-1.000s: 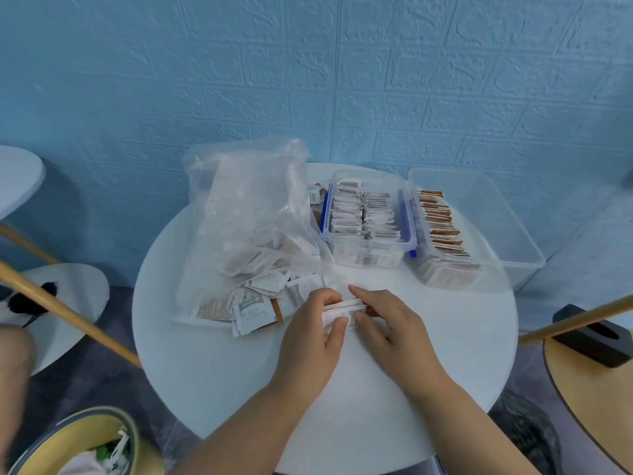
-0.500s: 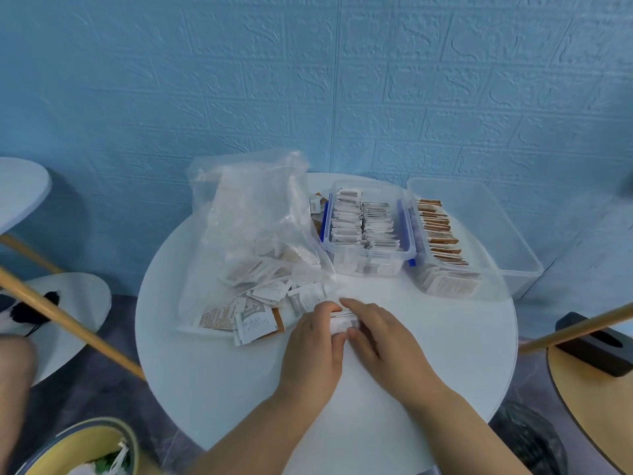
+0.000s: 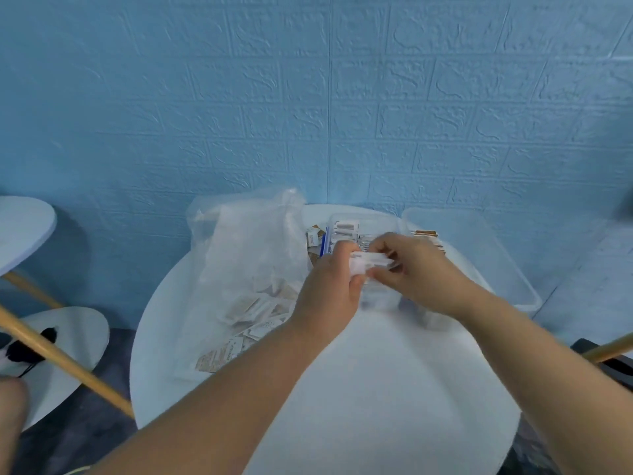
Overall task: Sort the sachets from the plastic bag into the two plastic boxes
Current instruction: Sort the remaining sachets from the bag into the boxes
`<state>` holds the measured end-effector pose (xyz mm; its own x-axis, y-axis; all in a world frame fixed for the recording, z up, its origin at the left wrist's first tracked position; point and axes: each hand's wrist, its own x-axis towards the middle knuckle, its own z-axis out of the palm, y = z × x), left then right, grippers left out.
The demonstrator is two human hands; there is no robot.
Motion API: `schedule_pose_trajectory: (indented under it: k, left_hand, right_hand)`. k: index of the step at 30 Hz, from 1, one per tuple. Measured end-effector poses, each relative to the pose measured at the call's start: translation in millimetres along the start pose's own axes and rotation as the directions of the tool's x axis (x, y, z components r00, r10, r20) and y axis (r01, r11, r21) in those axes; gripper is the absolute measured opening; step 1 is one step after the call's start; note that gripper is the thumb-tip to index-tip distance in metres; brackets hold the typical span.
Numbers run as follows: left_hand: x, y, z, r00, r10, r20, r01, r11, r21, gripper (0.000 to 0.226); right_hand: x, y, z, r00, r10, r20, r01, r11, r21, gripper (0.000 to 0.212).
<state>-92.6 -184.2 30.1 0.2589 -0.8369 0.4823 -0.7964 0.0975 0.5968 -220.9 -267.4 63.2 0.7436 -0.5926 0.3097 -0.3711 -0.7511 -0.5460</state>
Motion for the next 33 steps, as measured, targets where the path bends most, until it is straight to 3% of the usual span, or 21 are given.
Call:
schedule_pose_trajectory:
  k: [5,12,17,21,33]
  left_hand:
    - [59,1,3,0.998,-0.056,-0.01,0.056,0.996,0.075,0.033]
    - [93,-24,28,0.977,-0.212,-0.038,0.213,0.977,0.02,0.034]
    - [81,-55,43,0.976,-0.215,-0.034,0.217,0.97,0.111,0.048]
    - [70,-68,49,0.944,-0.33,0.019,0.33,0.944,0.017,0.049]
    - [68,-67,52,0.904,-0.428,-0.011,0.427,0.903,-0.035,0.053]
  right_hand:
    - [54,14,-31,0.998,-0.026,0.05,0.033,0.989,-0.146,0.017]
    - [98,55,-25,0.992,0.024,0.125,-0.004,0.987,-0.161,0.015]
    - [121,94,-28,0.986,0.152,0.073,-0.134,0.969,-0.206,0.013]
    - [134,114,-21,0.973,0.223,0.06,-0.197,0.937,-0.289,0.02]
    - [147,122,10,0.983,0.155,0.095,-0.099,0.896,-0.433,0.018]
